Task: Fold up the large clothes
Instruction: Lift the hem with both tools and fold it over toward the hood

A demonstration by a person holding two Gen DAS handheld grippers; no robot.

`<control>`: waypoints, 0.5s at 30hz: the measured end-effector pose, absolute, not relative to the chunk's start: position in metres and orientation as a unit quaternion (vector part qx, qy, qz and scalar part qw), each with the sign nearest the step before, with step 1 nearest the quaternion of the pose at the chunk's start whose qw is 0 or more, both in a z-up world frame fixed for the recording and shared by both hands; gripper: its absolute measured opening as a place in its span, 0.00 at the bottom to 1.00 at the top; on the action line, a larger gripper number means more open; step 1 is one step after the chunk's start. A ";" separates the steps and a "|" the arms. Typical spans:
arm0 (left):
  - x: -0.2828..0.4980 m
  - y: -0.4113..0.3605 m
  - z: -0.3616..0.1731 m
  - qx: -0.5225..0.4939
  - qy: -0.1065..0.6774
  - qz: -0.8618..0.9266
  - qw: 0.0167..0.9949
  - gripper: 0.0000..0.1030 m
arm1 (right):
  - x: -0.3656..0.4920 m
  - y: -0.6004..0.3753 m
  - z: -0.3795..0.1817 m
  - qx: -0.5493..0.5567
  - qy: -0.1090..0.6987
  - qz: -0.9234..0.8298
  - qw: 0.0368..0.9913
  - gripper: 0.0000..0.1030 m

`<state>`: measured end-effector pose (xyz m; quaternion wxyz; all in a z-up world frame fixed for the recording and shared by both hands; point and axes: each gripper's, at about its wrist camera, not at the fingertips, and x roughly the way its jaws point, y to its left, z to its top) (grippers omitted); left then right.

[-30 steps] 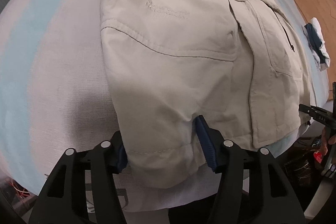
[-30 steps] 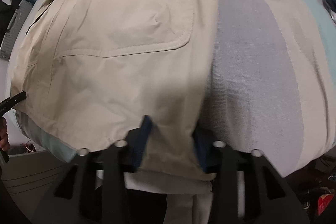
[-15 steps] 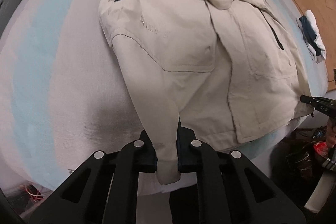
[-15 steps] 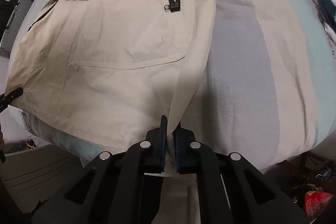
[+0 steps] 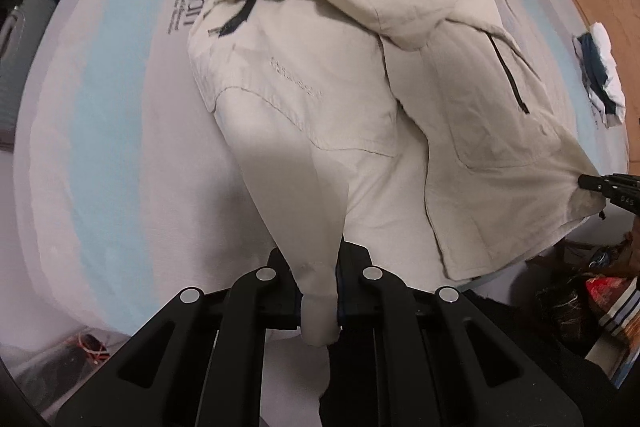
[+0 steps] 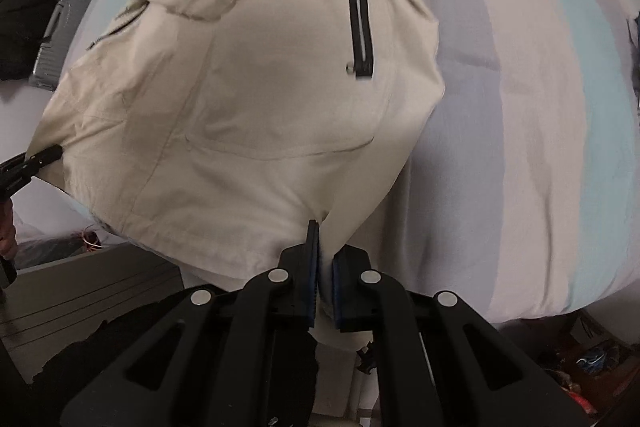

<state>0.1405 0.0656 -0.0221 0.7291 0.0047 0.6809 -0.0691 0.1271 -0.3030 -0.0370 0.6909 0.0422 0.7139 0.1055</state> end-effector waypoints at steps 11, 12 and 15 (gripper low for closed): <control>0.201 0.060 0.017 -0.001 0.666 -0.065 0.743 0.09 | 0.191 -0.320 0.000 0.057 0.705 0.105 0.699 0.04; 0.208 0.061 0.020 0.002 0.662 -0.067 0.746 0.09 | 0.197 -0.320 0.001 0.057 0.702 0.104 0.702 0.04; 0.232 0.066 0.025 0.008 0.652 -0.068 0.755 0.09 | 0.220 -0.320 0.011 0.052 0.687 0.104 0.718 0.04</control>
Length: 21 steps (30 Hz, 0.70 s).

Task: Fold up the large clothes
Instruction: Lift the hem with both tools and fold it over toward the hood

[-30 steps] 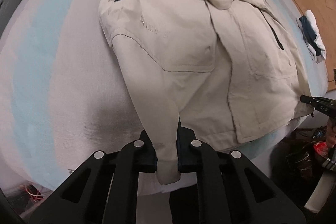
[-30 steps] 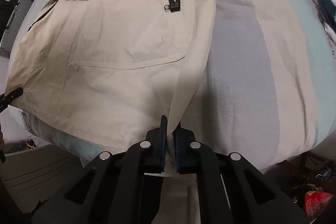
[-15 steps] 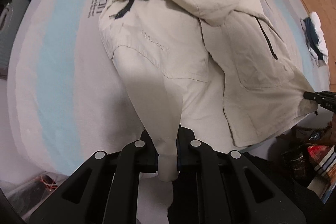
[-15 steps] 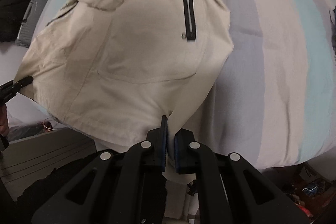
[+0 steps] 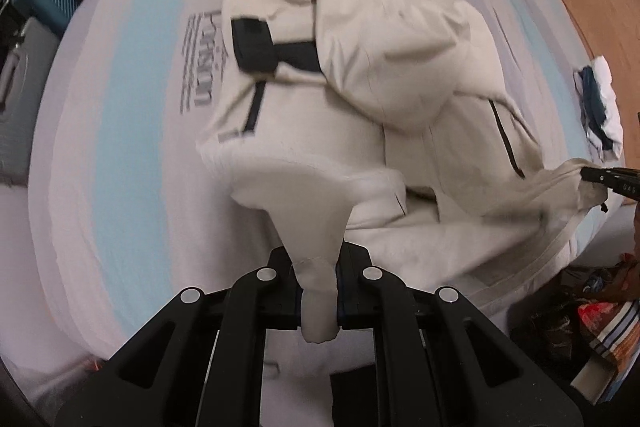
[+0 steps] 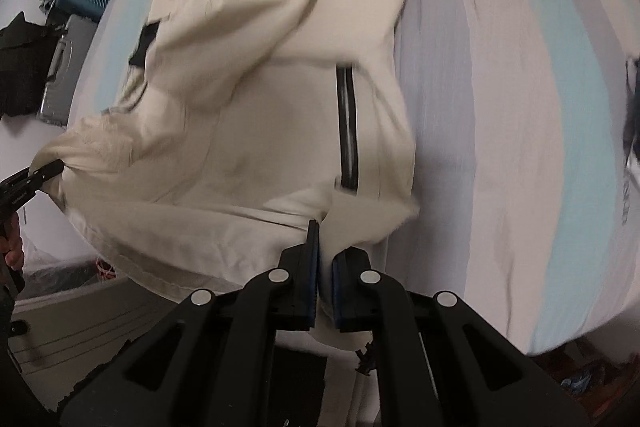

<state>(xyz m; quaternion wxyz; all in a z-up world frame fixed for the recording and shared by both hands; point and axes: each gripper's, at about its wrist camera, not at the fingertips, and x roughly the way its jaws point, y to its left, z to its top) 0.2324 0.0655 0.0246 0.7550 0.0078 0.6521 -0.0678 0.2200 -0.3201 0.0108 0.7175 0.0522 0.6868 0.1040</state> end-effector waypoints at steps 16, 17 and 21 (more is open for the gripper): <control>0.419 0.072 0.012 0.033 0.624 -0.102 0.774 0.09 | 0.393 -0.307 0.008 0.010 0.648 0.099 0.755 0.04; 0.429 0.072 0.011 0.038 0.622 -0.103 0.775 0.09 | 0.408 -0.305 0.009 0.002 0.643 0.097 0.760 0.04; 0.475 0.074 0.002 0.039 0.626 -0.106 0.771 0.09 | 0.457 -0.302 0.002 -0.009 0.634 0.088 0.768 0.04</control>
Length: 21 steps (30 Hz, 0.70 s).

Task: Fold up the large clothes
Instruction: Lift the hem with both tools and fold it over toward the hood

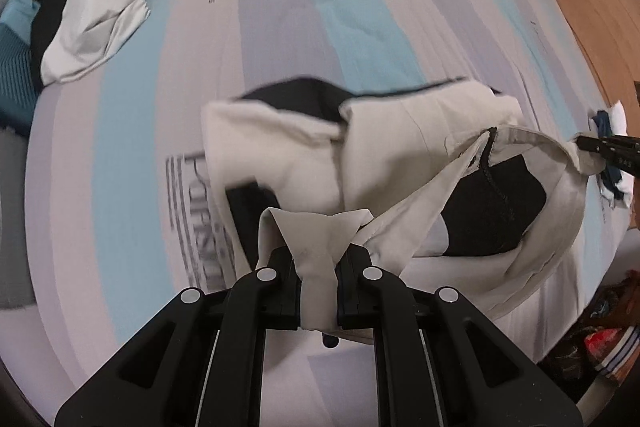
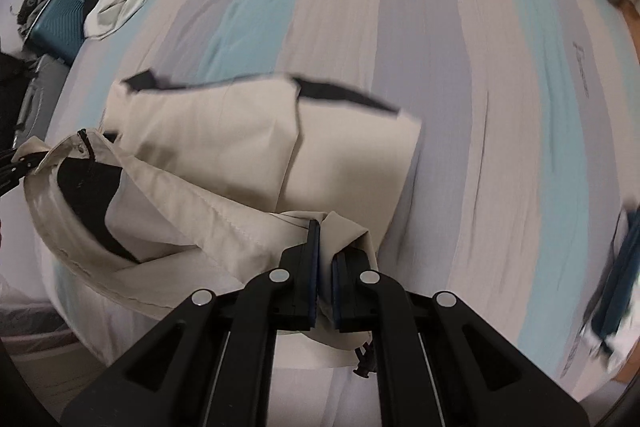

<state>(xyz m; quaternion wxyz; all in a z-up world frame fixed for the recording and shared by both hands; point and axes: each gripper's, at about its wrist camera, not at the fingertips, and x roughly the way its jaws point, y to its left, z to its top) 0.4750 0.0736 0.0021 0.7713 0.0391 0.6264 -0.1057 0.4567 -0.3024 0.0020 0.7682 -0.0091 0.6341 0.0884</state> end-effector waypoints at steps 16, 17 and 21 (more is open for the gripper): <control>0.569 0.087 -0.081 0.017 0.648 -0.106 0.754 0.10 | 0.561 -0.283 -0.076 -0.006 0.650 0.060 0.758 0.04; 0.571 0.087 -0.083 0.015 0.649 -0.106 0.753 0.10 | 0.561 -0.282 -0.080 -0.008 0.649 0.057 0.758 0.04; 0.576 0.089 -0.092 0.007 0.650 -0.110 0.752 0.11 | 0.563 -0.282 -0.090 -0.004 0.649 0.055 0.759 0.04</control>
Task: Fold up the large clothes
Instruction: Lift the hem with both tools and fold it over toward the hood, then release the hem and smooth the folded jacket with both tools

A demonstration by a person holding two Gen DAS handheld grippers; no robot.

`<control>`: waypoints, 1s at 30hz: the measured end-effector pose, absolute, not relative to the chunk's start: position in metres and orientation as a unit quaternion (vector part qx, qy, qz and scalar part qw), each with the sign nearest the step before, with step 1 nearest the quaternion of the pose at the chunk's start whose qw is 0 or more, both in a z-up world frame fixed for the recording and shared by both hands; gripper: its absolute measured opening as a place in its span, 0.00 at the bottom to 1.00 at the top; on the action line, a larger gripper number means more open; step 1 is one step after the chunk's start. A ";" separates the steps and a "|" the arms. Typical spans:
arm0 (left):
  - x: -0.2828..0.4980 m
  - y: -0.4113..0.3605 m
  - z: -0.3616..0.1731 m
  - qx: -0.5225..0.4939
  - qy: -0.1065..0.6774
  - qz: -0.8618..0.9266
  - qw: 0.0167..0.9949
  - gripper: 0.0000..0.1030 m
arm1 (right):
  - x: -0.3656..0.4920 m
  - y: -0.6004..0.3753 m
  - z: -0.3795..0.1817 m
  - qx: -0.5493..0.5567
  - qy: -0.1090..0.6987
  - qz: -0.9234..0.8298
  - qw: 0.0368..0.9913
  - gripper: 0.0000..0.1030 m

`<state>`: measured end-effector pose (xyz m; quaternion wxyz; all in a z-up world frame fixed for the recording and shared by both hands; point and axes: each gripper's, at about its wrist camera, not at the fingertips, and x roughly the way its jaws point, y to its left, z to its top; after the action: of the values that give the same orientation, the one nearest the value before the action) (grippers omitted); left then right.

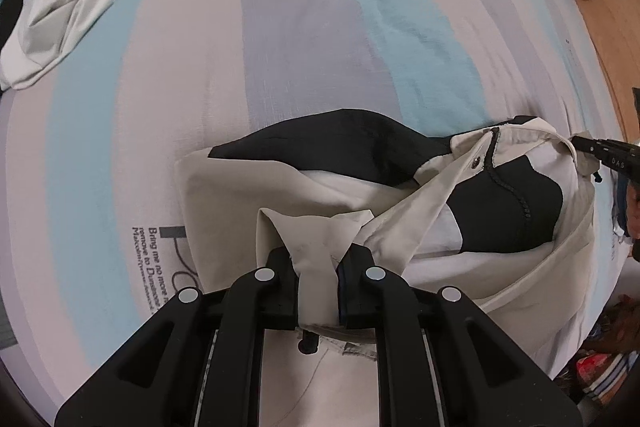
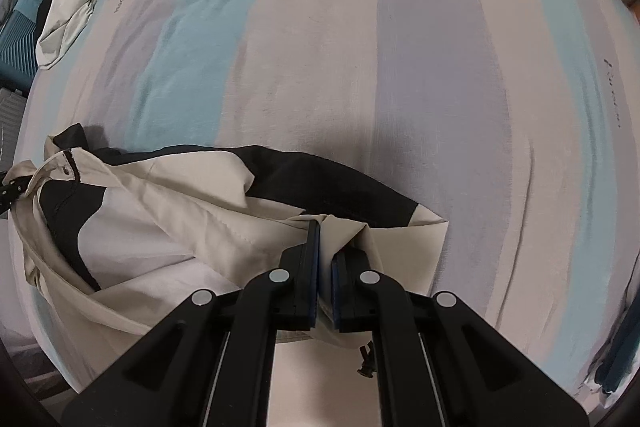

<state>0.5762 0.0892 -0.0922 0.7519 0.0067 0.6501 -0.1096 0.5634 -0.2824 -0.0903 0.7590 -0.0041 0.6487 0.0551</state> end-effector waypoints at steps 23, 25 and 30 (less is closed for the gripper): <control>0.465 0.062 -0.023 0.049 0.530 -0.083 0.843 0.94 | 0.505 -0.307 -0.009 0.080 0.485 0.044 0.870 0.91; 0.447 0.050 -0.032 0.055 0.534 -0.090 0.839 0.94 | 0.511 -0.316 -0.005 0.107 0.488 0.043 0.865 0.91; 0.430 0.031 -0.054 0.046 0.541 -0.115 0.832 0.94 | 0.498 -0.282 -0.002 0.014 0.494 0.061 0.867 0.91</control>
<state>0.4296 0.0308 -0.0542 0.8317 0.0455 0.5413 -0.1146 0.4977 -0.2824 -0.0022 0.8669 0.0139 0.4944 0.0614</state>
